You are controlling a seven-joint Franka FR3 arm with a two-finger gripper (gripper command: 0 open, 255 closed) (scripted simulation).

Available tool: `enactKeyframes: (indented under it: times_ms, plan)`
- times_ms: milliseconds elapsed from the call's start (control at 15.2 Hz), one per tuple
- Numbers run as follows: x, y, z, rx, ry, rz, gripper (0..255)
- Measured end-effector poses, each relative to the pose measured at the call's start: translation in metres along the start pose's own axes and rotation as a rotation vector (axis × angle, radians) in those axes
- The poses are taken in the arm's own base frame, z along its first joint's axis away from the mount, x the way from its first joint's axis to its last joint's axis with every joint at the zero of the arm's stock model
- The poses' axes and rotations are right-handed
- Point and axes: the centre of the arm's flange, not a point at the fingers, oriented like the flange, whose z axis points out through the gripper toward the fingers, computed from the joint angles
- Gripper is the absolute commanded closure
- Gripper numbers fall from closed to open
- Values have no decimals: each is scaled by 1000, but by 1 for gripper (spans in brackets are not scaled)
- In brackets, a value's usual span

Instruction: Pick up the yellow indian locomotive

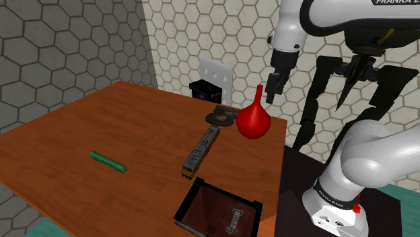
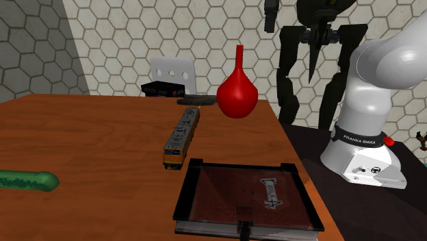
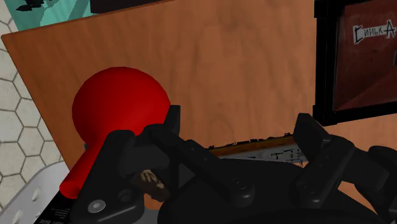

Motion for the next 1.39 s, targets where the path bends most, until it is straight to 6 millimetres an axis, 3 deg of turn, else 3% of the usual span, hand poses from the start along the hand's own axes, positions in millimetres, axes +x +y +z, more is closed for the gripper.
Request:
enactKeyframes:
  times_ms: [198,528,1056,1386]
  plan:
    - [5,-11,10,-2,6,51,0]
    - [22,-49,55,-7,30,271,0]
    - [73,-104,128,-17,73,640,0]
    - [120,-124,173,-21,101,871,0]
